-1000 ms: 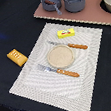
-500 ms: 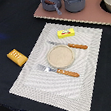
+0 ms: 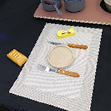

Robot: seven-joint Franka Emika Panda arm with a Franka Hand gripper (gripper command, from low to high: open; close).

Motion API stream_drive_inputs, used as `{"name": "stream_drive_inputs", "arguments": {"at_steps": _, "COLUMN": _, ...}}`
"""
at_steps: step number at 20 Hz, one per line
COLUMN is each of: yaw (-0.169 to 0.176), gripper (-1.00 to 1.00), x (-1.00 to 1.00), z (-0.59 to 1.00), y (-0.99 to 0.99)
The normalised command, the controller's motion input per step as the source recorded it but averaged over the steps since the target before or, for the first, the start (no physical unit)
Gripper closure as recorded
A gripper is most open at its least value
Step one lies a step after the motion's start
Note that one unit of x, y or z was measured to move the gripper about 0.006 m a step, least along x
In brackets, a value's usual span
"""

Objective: Interact with the objects in diverse but meaningful ways.

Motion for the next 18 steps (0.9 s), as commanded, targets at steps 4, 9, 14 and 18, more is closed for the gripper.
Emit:
{"name": "stream_drive_inputs", "arguments": {"at_steps": 4, "yaw": -0.017, "gripper": 1.0, "x": -0.01, "z": -0.47, "y": 0.22}}
{"name": "stream_drive_inputs", "arguments": {"at_steps": 9, "yaw": -0.006, "gripper": 1.0, "x": -0.01, "z": -0.42, "y": 0.26}}
{"name": "stream_drive_inputs", "arguments": {"at_steps": 14, "yaw": -0.006, "gripper": 1.0, "x": 0.0, "z": -0.42, "y": 0.15}}
{"name": "stream_drive_inputs", "arguments": {"at_steps": 18, "yaw": -0.01, "gripper": 1.0, "x": -0.05, "z": -0.41, "y": 0.19}}
